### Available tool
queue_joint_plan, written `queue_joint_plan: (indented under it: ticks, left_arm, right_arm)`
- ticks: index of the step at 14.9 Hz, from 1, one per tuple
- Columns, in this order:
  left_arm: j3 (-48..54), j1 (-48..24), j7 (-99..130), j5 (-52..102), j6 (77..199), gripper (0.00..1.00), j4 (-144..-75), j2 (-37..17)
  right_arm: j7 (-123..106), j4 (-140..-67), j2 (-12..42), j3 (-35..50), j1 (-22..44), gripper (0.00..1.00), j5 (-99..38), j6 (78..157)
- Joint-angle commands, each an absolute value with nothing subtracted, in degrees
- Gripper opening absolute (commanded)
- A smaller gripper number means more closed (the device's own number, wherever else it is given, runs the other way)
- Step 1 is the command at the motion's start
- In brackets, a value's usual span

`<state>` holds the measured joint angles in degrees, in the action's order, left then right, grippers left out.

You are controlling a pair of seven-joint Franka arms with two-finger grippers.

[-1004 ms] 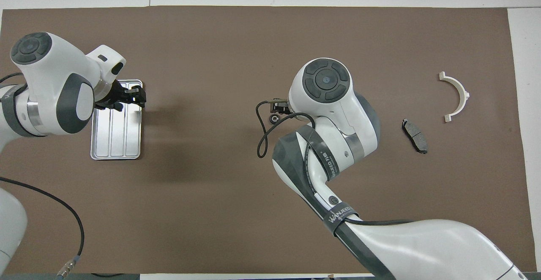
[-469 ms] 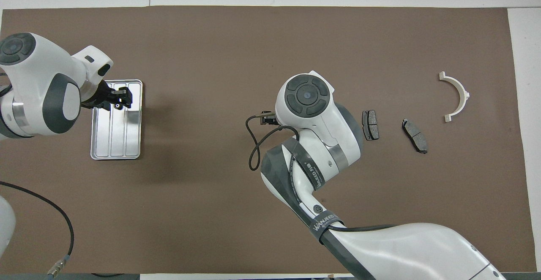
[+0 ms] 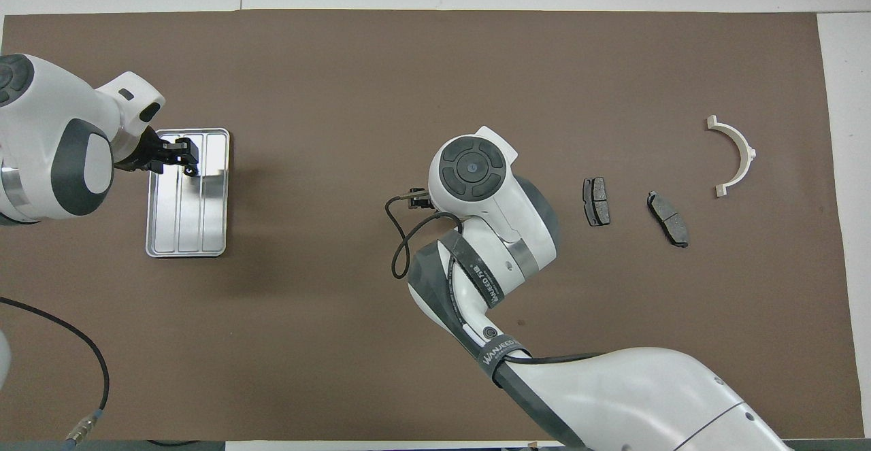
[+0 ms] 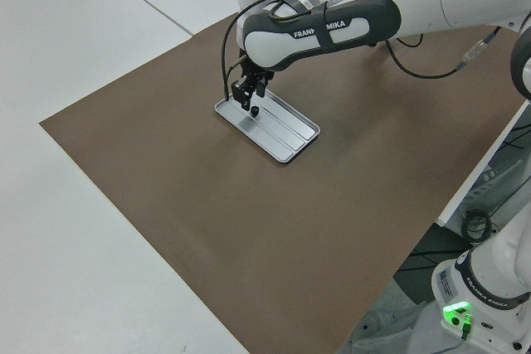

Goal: Place bearing gear from tray to pile

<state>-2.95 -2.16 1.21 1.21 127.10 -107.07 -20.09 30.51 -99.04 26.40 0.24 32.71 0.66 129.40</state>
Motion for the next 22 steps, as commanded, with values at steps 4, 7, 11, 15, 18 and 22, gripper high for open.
queue_joint_plan:
  ticks: [4,7,11,15,18,22]
  left_arm:
    - [-2.7,-2.5,1.8,0.4,130.6,0.62,-110.6,-18.5]
    - [-2.8,-2.5,1.8,0.4,132.0,0.57,-111.7,-18.4]
    - [-2.7,-2.5,1.8,0.4,132.1,0.57,-111.9,-18.6]
    - [-2.7,-2.8,1.8,0.4,133.9,0.56,-113.5,-18.7]
    - [-2.8,-2.9,1.8,0.4,133.9,0.56,-113.5,-18.9]
    - [-2.7,-2.9,1.8,0.4,133.9,0.48,-113.5,-19.0]
  right_arm:
    - [30.0,-98.5,28.9,0.4,32.3,0.99,0.1,132.5]
    - [30.0,-98.3,30.1,0.4,32.3,0.99,0.1,133.9]
    - [30.0,-97.8,30.7,0.4,31.9,0.98,0.1,134.1]
    - [30.1,-97.8,30.8,0.4,31.9,0.91,-2.3,135.3]
    - [30.1,-97.5,32.0,0.4,32.3,0.91,-2.5,136.7]
    - [30.1,-97.6,32.2,0.4,32.2,0.89,-2.5,137.2]
